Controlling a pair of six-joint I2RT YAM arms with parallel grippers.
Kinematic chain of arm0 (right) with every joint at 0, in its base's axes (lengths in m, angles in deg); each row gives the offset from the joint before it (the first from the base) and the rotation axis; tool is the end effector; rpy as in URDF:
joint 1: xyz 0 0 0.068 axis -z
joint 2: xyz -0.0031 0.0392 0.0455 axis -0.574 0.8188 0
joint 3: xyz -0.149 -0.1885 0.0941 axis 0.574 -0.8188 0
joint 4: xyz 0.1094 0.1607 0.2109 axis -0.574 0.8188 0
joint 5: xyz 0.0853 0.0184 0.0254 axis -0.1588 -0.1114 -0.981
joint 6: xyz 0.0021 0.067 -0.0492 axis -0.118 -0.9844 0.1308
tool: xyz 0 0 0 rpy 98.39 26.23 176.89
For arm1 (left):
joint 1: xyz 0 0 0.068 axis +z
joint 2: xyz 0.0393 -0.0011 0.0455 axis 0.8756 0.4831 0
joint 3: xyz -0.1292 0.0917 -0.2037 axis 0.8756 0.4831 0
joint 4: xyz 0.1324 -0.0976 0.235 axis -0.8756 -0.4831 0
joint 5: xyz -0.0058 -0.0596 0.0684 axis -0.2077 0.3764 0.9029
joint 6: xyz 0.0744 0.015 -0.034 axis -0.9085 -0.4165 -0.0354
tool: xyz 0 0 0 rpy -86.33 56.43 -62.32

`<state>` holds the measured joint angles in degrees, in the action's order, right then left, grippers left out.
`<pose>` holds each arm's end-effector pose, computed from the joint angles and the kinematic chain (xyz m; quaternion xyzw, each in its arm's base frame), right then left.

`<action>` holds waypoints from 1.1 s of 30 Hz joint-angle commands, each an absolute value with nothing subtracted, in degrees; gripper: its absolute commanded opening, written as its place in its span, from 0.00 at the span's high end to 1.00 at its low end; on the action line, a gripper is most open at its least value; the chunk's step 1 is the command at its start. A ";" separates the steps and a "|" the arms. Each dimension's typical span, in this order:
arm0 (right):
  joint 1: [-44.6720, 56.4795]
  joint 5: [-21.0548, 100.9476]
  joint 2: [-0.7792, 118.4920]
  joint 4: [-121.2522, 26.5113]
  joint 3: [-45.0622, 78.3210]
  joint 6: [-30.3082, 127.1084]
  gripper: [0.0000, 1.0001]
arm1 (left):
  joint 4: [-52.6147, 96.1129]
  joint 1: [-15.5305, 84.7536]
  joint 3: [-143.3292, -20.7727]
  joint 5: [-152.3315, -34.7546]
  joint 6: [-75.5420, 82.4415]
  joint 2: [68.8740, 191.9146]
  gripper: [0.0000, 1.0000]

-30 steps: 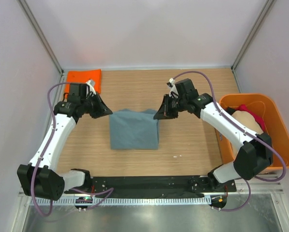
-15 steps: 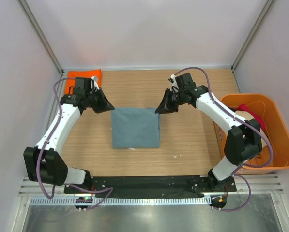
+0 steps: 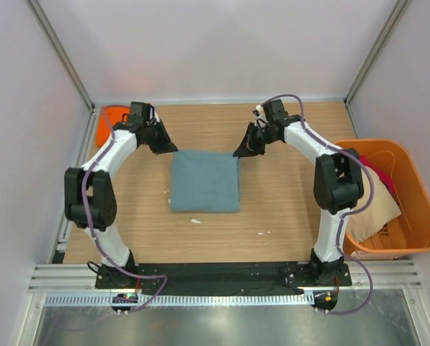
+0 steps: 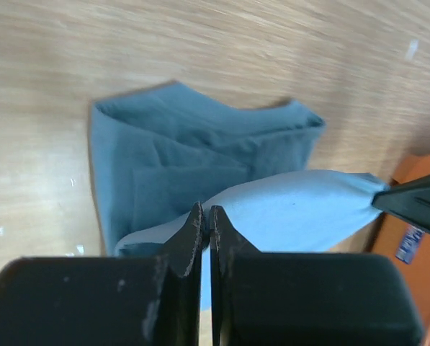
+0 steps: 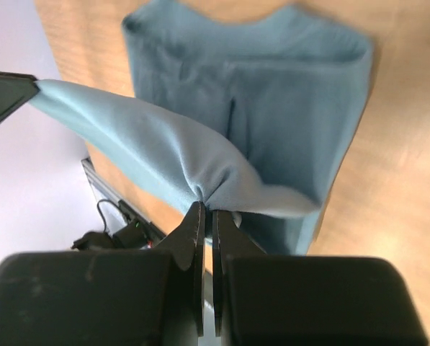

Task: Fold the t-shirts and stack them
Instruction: Fold the tshirt

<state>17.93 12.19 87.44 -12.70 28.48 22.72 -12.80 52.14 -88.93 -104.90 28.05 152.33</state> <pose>0.4176 0.1725 0.1884 0.0381 0.9177 0.3769 0.1200 0.4100 -0.0895 0.2215 -0.1626 0.9155 -0.2753 0.2441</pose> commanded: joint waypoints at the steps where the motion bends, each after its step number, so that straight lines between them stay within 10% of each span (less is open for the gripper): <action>1: 20.44 9.98 93.68 -17.10 34.32 25.07 0.99 | -9.53 52.76 -95.63 -103.39 24.83 161.49 1.00; 17: 27.12 12.08 114.62 -15.45 51.47 30.70 0.97 | -0.83 53.03 -116.04 -104.00 22.11 187.43 0.98; 24: 27.91 17.26 113.57 -7.55 56.55 33.66 0.50 | -8.02 53.11 -119.39 -97.77 20.35 181.83 0.55; 33: 27.74 23.69 107.78 6.08 63.42 36.67 0.26 | -12.62 52.50 -112.99 -102.50 20.08 168.81 0.59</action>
